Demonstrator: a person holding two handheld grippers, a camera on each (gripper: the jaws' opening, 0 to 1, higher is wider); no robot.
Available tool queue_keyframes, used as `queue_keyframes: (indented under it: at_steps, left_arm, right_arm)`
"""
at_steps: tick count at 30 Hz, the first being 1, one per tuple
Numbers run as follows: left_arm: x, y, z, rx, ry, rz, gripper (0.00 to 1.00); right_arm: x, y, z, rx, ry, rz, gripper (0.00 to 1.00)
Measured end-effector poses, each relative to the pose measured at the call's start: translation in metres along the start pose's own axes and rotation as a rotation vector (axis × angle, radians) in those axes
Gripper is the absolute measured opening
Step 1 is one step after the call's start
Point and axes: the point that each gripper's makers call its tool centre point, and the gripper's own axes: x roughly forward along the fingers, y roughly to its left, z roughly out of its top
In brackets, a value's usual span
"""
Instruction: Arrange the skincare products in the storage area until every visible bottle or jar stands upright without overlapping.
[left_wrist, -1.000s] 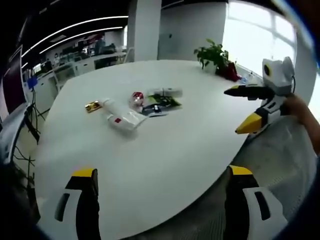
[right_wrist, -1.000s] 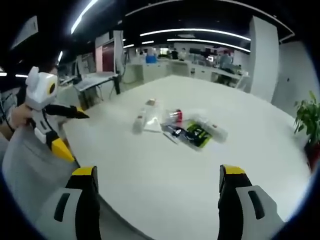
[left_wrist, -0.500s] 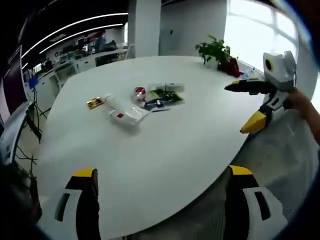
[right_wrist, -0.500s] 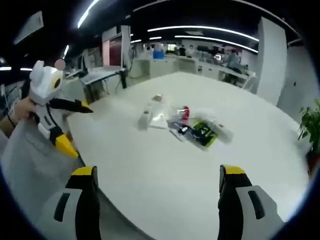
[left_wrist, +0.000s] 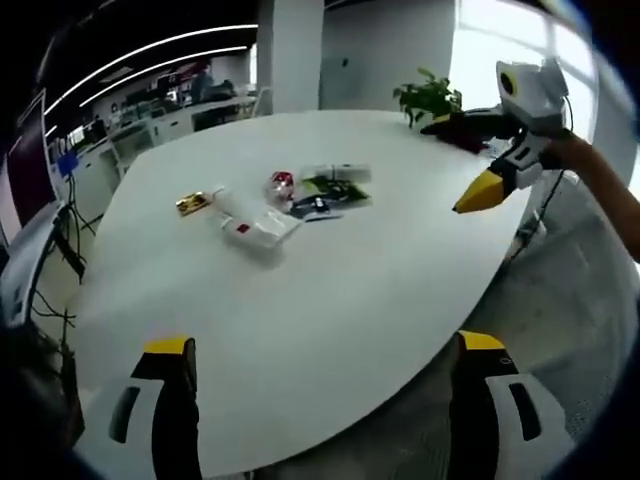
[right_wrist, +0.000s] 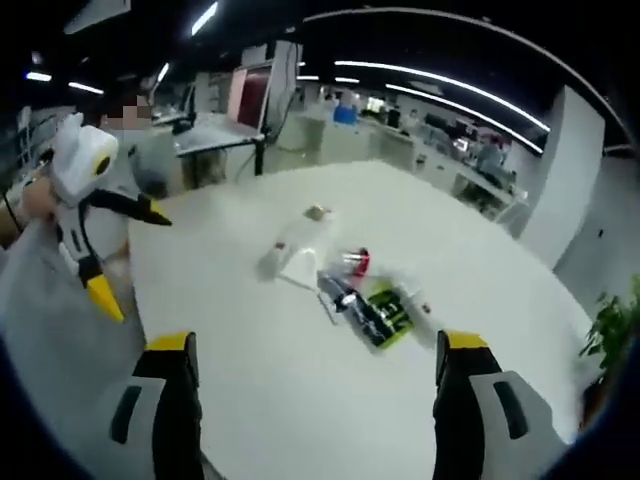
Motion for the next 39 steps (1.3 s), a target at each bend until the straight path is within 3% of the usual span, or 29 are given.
queue_keyframes:
  at_steps: [13, 20, 31, 39]
  left_arm:
    - [0.000, 0.004, 0.000, -0.020, -0.002, 0.009, 0.99]
    - [0.000, 0.004, -0.001, -0.028, 0.006, 0.011, 0.99]
    - [0.001, 0.007, -0.003, -0.045, 0.010, 0.012, 0.99]
    - [0.001, 0.008, -0.004, -0.040, 0.019, 0.020, 0.99]
  right_arm:
    - [0.040, -0.038, 0.028, -0.212, 0.039, 0.036, 0.87]
    - [0.067, -0.043, 0.034, -0.272, 0.074, 0.085, 0.82]
    - [0.099, -0.055, 0.045, -0.359, 0.107, 0.155, 0.67]
    - [0.126, -0.068, 0.039, -0.395, 0.167, 0.194, 0.66]
